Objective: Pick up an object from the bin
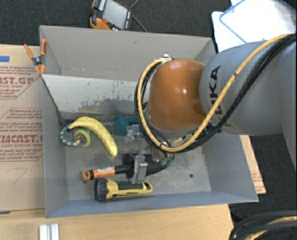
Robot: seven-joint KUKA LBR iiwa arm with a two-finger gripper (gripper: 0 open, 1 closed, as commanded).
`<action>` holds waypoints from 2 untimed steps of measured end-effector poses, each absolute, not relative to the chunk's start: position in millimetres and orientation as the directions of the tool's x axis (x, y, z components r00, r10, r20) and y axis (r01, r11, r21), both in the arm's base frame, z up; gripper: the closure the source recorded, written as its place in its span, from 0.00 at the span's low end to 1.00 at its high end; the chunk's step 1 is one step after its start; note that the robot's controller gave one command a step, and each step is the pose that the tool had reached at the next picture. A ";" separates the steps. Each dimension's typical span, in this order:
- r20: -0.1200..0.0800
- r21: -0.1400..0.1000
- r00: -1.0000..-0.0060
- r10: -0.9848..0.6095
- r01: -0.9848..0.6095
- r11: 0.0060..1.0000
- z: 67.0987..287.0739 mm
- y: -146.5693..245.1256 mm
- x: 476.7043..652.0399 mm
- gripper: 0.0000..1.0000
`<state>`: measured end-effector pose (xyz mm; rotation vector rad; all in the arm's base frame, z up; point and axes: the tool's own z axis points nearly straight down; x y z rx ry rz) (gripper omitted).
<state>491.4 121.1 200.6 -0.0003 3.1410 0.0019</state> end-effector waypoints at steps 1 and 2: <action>-0.001 0.001 -1.000 0.000 0.000 1.000 200.6 121.2 491.4 0.00; -0.002 0.002 -1.000 -0.005 -0.005 1.000 199.4 119.4 497.0 0.00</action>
Offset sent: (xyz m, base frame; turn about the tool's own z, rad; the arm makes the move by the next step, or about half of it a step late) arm 0.0054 -0.0027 -0.0009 -0.0038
